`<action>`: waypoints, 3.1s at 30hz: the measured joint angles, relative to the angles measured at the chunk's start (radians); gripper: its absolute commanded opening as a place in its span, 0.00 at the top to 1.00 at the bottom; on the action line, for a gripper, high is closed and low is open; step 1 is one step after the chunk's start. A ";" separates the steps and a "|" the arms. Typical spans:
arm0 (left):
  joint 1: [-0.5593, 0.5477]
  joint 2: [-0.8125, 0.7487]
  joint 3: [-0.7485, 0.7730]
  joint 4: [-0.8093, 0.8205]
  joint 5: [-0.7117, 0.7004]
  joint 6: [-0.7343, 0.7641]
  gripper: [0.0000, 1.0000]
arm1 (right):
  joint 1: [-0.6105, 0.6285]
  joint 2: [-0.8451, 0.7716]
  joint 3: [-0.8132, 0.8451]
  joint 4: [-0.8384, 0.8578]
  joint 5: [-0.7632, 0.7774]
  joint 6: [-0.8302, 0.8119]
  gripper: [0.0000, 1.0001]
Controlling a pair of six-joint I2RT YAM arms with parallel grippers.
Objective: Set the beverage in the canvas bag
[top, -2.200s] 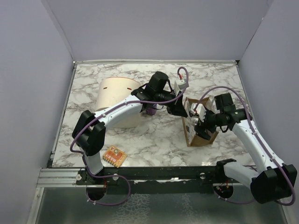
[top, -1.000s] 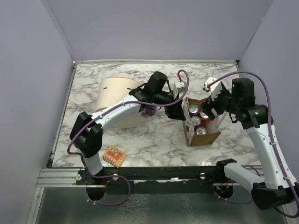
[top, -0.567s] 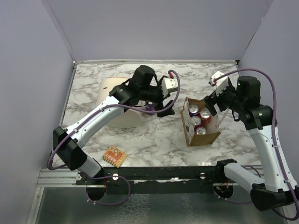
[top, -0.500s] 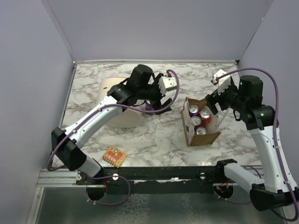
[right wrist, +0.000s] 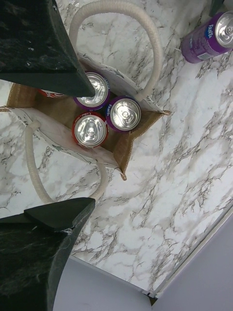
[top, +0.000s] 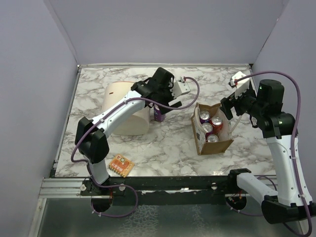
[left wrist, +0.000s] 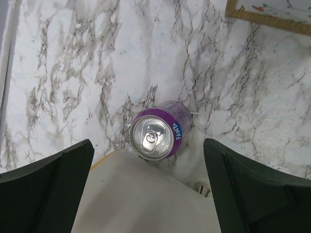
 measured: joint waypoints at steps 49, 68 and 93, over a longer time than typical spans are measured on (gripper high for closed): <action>0.105 0.387 0.320 -0.347 0.124 0.111 0.72 | -0.077 -0.035 -0.045 0.011 -0.119 0.027 0.00; 0.070 0.267 0.355 -0.278 0.123 0.105 1.00 | -0.209 -0.089 -0.121 0.044 -0.011 0.097 0.00; -0.250 0.024 0.515 -0.095 0.322 -0.161 1.00 | -0.265 0.035 -0.216 0.071 0.098 0.159 0.47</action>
